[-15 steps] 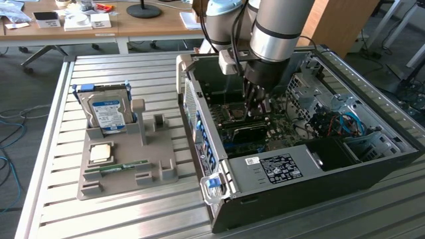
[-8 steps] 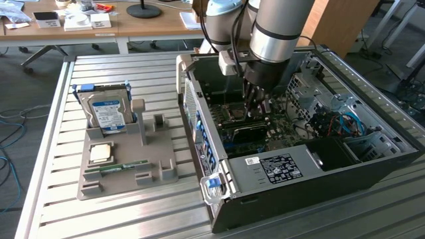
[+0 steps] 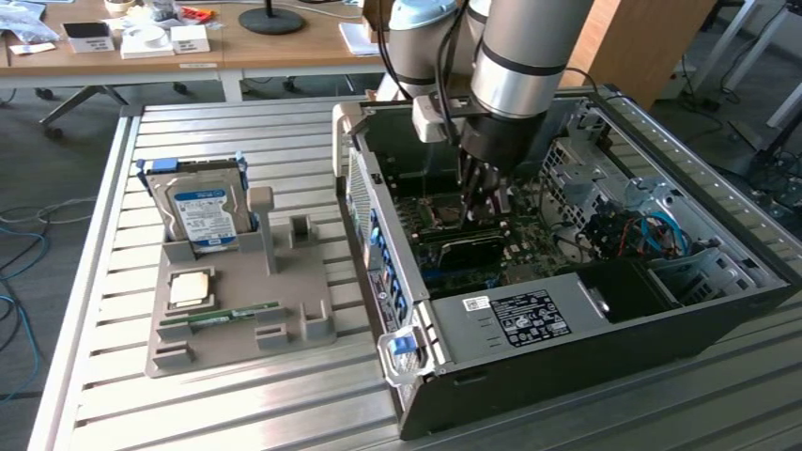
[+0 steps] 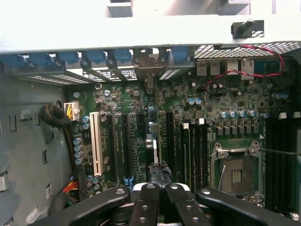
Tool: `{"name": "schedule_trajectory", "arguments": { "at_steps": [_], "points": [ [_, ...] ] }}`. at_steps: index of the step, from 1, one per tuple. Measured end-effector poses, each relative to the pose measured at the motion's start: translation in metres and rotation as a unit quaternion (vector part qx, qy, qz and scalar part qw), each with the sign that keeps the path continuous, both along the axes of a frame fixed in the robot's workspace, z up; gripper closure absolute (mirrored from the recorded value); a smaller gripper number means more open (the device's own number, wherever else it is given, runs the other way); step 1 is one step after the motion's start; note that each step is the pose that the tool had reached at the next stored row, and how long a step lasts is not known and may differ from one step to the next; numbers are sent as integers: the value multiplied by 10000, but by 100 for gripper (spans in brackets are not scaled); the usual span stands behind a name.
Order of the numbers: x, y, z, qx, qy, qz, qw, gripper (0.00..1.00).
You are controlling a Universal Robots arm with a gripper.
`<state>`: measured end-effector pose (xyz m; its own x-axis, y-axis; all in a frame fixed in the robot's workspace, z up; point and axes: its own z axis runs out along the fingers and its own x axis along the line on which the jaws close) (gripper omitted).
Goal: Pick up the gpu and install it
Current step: 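Press down on the gpu until it lock into place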
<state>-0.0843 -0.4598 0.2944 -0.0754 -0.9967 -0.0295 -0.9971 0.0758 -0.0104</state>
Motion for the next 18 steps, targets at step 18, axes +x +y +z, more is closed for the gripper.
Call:
{"name": "schedule_trajectory", "arguments": {
  "at_steps": [18],
  "points": [
    [0, 8, -52, 4, -1, 0, 10000, 89]
  ]
}}
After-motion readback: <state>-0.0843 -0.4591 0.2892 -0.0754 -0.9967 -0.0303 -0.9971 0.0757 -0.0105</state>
